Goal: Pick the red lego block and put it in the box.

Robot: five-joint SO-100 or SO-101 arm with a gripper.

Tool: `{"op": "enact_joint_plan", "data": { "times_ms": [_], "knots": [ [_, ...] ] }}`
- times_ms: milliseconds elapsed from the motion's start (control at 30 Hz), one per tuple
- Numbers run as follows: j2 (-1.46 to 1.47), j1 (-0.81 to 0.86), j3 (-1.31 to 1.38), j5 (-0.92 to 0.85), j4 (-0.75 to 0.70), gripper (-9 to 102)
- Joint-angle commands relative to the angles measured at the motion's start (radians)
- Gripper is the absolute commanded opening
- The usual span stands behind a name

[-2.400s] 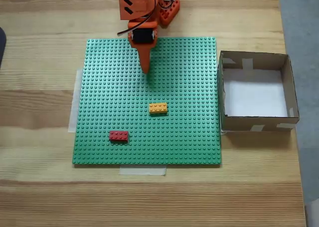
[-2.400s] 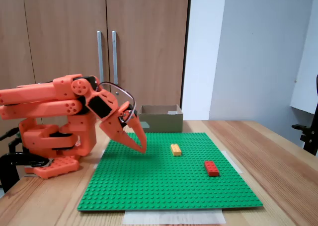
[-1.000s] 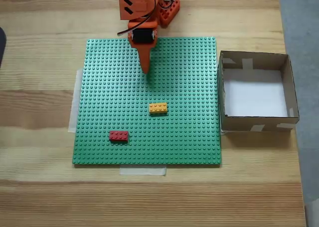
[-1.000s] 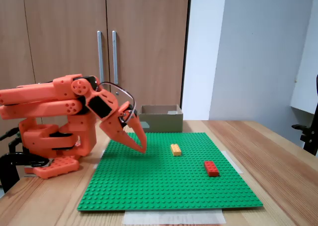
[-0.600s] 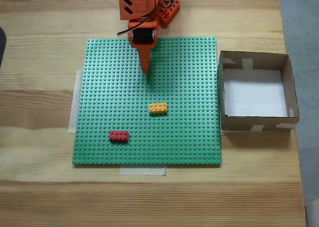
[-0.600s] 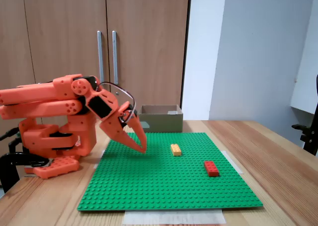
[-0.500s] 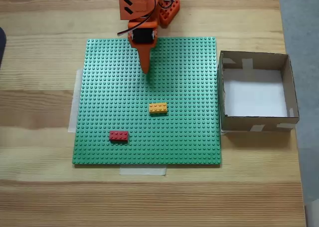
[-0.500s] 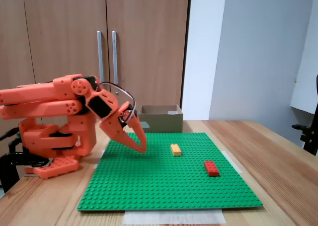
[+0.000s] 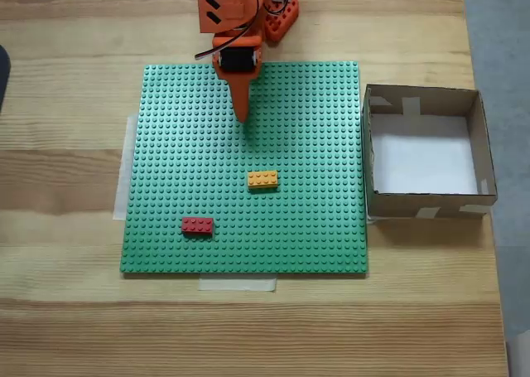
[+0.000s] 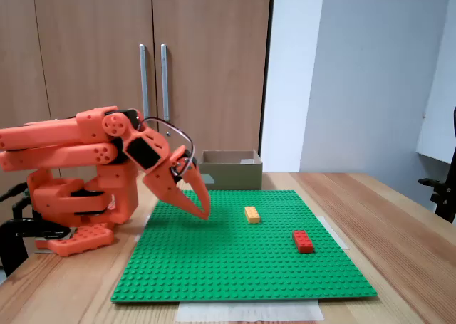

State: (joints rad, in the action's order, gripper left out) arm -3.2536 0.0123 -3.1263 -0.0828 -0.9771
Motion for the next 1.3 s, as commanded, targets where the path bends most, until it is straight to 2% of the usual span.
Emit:
{"op": "enact_joint_plan", "data": {
  "times_ms": [0,1267],
  "knots": [
    [-0.008,0.0,-0.002,-0.005,0.002,-1],
    [0.011,0.026,0.0,0.012,0.031,-1]
  ]
}}
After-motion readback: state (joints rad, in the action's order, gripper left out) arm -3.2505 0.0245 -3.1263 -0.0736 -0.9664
